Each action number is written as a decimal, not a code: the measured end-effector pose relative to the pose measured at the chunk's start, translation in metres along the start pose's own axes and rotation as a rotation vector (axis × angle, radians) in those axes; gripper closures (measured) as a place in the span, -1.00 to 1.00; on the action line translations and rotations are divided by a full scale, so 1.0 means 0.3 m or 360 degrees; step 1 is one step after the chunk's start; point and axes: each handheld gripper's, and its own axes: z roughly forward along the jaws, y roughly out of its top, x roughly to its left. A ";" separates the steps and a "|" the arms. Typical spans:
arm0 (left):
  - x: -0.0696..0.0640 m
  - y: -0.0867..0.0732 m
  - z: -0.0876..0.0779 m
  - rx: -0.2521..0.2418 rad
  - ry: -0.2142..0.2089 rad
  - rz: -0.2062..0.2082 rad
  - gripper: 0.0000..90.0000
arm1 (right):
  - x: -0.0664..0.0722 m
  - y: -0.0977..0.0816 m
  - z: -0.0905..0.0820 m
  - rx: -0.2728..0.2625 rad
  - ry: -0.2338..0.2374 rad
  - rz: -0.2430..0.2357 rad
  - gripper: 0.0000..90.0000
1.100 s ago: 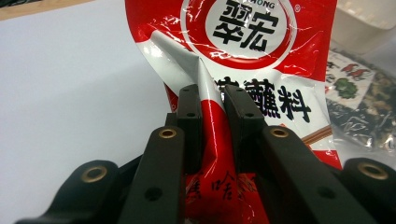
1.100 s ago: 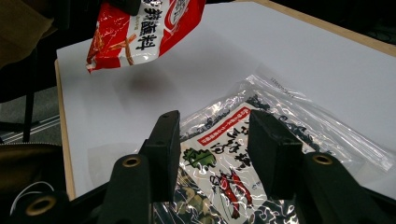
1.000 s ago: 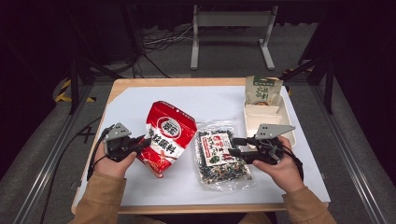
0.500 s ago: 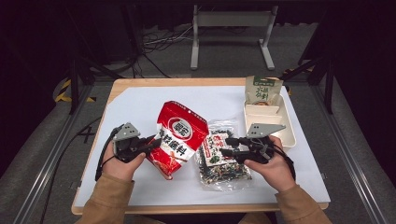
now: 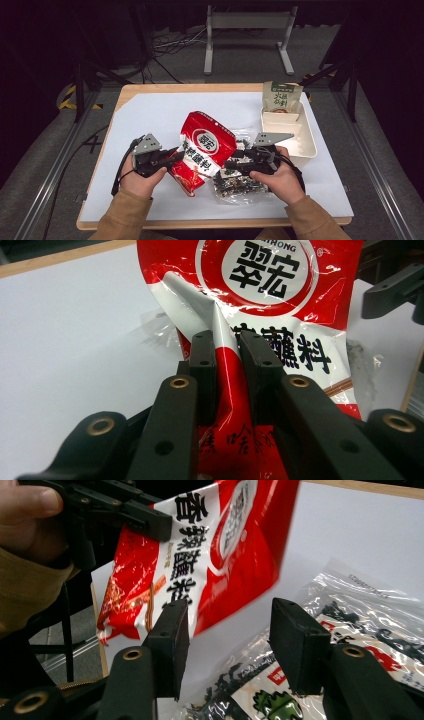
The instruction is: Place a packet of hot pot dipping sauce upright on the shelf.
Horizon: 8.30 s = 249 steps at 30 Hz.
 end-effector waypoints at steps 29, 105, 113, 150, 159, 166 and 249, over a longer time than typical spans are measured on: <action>-0.028 -0.014 0.027 -0.0009 -0.0079 0.0035 0.72 | -0.002 0.036 0.054 0.0056 0.0149 0.0023 0.99; 0.130 -0.109 -0.069 0.0040 0.0120 -0.0079 -0.21 | -0.286 0.394 -0.423 0.0114 -0.0153 -0.0532 1.00; 0.139 -0.123 -0.085 0.0049 0.0159 -0.0091 -0.29 | -0.341 0.411 -0.442 0.0131 -0.0181 -0.0568 1.00; 0.159 -0.132 -0.064 0.0105 0.0142 -0.0091 -0.34 | -0.582 0.364 -0.482 0.0262 -0.0378 -0.0596 1.00; 0.160 -0.136 -0.059 0.0111 0.0143 -0.0094 -0.34 | -0.607 0.357 -0.453 0.0340 -0.0413 -0.0621 1.00; 0.163 -0.138 -0.057 0.0116 0.0142 -0.0094 -0.34 | -0.623 0.355 -0.454 0.0330 -0.0455 -0.0638 0.99; 0.144 -0.070 0.012 0.0113 0.0099 0.0049 -0.63 | -0.556 0.139 -0.578 0.0165 -0.0761 -0.0251 0.03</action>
